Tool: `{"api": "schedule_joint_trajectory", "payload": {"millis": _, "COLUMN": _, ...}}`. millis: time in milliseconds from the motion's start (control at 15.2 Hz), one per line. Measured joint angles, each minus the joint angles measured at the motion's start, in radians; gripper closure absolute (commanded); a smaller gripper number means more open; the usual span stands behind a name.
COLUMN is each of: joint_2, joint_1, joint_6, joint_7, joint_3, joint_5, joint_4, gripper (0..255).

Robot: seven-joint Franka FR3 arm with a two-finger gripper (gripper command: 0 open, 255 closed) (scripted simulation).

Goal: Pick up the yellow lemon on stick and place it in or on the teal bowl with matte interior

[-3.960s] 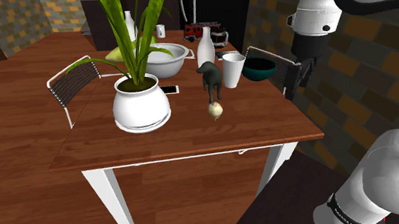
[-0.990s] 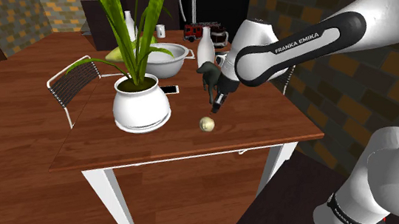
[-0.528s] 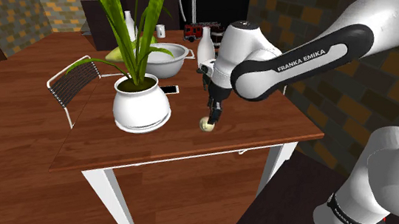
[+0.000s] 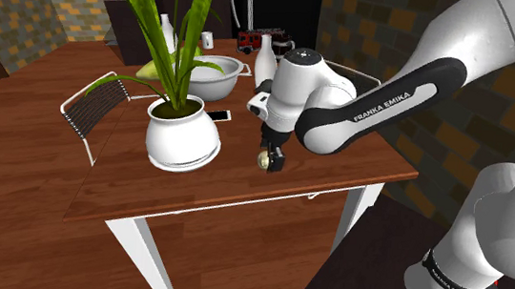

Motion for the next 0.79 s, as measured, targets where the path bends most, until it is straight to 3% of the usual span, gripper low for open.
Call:
{"api": "schedule_joint_trajectory", "payload": {"millis": 462, "joint_2": 0.018, "joint_1": -0.003, "joint_6": 0.023, "joint_7": 0.007, "joint_3": 0.001, "joint_5": -0.009, "joint_4": -0.005, "gripper": 0}}
{"api": "schedule_joint_trajectory", "payload": {"millis": 528, "joint_2": 0.018, "joint_1": -0.003, "joint_6": 0.023, "joint_7": 0.007, "joint_3": 0.001, "joint_5": -0.009, "joint_4": -0.005, "gripper": 255}}
{"api": "schedule_joint_trajectory", "payload": {"millis": 792, "joint_2": 0.018, "joint_1": -0.003, "joint_6": 0.023, "joint_7": 0.007, "joint_3": 0.001, "joint_5": -0.009, "joint_4": -0.005, "gripper": 255}}
